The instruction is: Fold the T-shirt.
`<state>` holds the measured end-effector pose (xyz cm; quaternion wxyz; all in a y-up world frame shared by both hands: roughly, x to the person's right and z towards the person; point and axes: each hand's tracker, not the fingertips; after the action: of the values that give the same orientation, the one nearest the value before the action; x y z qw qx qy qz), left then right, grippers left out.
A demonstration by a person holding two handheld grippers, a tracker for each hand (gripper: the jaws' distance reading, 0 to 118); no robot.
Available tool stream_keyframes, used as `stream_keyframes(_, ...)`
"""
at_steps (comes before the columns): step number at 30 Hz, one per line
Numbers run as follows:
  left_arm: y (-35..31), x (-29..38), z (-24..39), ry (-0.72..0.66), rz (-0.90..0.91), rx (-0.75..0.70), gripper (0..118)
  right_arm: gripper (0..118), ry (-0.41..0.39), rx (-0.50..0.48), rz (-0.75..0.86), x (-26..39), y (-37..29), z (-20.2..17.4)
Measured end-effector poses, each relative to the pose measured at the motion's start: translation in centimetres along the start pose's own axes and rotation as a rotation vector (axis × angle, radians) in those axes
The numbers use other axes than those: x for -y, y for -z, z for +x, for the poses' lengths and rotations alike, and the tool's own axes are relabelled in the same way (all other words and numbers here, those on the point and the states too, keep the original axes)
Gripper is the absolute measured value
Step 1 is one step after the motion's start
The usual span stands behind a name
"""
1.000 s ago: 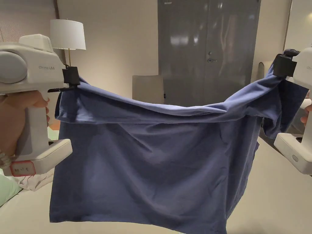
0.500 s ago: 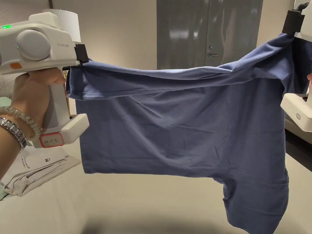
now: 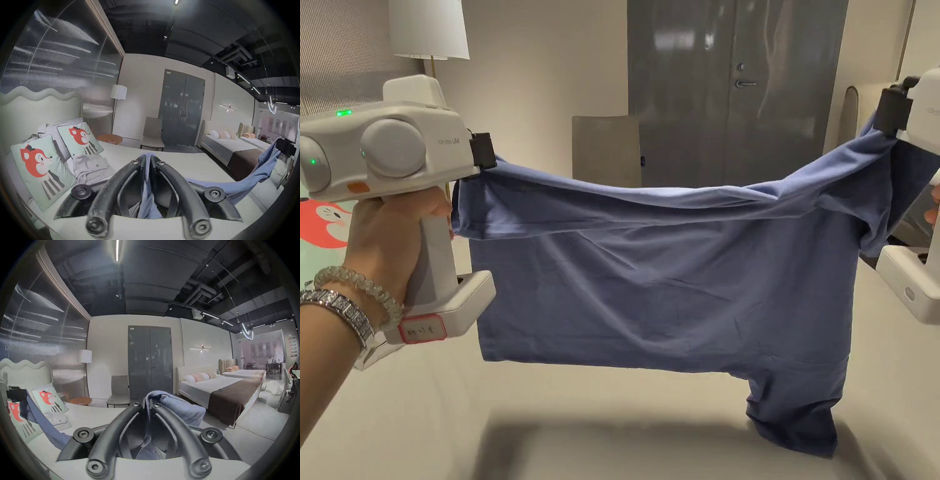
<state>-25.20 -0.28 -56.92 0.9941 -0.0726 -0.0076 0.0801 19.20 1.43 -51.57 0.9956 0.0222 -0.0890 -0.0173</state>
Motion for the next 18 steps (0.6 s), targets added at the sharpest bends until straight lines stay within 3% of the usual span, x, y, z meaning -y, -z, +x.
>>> stream_keyframes(10,-8.5,5.8,-1.1,0.003,-0.066,0.01,3,4,-0.016,-0.007,-0.069,3.4,-9.6,1.4)
stream_keyframes(14,-12.6,9.2,-1.8,0.008,-0.112,0.033,3,4,-0.06,-0.019,-0.113,5.5,-14.5,1.6)
stream_keyframes(18,-16.9,13.2,-2.3,0.058,-0.154,0.012,3,4,-0.04,-0.04,-0.159,7.6,-19.2,2.2)
